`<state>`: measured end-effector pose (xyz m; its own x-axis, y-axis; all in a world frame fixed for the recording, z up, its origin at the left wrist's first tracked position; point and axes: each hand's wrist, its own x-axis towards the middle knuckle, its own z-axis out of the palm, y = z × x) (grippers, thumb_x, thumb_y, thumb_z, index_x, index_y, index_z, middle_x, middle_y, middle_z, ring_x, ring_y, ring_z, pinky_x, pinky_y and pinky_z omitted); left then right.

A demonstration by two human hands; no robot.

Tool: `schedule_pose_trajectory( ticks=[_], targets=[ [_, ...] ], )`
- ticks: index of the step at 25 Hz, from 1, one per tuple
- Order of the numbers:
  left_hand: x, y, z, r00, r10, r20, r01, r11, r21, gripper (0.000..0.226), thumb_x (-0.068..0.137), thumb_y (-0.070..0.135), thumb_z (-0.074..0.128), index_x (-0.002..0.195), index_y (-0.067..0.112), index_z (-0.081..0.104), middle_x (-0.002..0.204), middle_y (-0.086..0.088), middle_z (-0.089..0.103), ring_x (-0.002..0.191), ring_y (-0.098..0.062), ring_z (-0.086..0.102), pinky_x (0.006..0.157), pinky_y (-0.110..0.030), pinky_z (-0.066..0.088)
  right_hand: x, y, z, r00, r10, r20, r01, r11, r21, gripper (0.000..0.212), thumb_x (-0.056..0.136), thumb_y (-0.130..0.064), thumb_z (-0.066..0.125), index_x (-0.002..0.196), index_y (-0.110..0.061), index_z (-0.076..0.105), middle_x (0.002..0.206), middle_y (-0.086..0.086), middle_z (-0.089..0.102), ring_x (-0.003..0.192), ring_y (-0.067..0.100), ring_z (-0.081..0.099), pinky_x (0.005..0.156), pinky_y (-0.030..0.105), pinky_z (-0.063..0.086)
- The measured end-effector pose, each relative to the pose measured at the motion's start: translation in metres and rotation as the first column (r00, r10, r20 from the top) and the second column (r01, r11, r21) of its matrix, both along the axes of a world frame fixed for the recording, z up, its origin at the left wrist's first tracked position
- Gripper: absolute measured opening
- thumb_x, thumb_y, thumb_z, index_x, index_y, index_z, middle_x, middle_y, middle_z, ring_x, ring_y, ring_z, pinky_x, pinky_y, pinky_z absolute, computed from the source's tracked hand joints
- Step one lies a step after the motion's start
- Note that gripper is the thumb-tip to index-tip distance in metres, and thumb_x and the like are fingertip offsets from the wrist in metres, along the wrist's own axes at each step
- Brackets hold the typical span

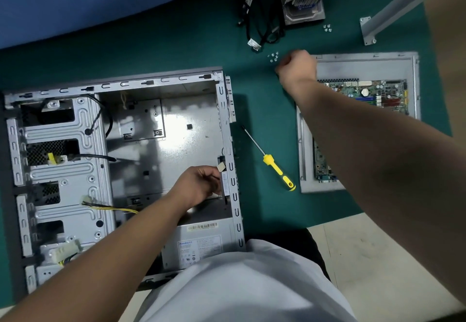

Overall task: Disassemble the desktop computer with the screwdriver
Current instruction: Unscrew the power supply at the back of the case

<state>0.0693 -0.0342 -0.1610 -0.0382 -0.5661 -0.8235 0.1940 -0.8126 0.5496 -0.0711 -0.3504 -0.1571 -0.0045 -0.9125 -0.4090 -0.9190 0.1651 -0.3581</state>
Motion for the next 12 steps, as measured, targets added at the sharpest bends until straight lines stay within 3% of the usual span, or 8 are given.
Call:
schedule_pose_trajectory(
  ticks=[6, 12],
  targets=[
    [0.0, 0.001, -0.002, 1.0, 0.013, -0.002, -0.013, 1.0, -0.007, 0.076, 0.082, -0.038, 0.042, 0.058, 0.023, 0.079, 0.064, -0.003, 0.073, 0.058, -0.016, 0.068, 0.062, -0.028, 0.058, 0.002, -0.002, -0.005, 0.997, -0.037, 0.063, 0.039, 0.998, -0.041, 0.027, 0.092, -0.013, 0.054, 0.112, -0.017, 0.07, 0.116, 0.011, 0.071, 0.111, 0.032, 0.064, 0.09, 0.028, 0.049],
    [0.0, -0.001, 0.003, 0.998, -0.046, 0.049, 0.046, 0.999, 0.001, 0.075, 0.081, -0.037, 0.043, 0.056, 0.024, 0.078, 0.059, -0.001, 0.072, 0.049, -0.006, 0.065, 0.05, -0.017, 0.051, -0.021, 0.053, -0.002, 0.975, -0.032, 0.219, 0.036, 0.999, -0.015, 0.037, 0.091, -0.006, 0.058, 0.128, -0.008, 0.064, 0.12, 0.009, 0.069, 0.112, 0.023, 0.065, 0.101, 0.028, 0.048]
  ],
)
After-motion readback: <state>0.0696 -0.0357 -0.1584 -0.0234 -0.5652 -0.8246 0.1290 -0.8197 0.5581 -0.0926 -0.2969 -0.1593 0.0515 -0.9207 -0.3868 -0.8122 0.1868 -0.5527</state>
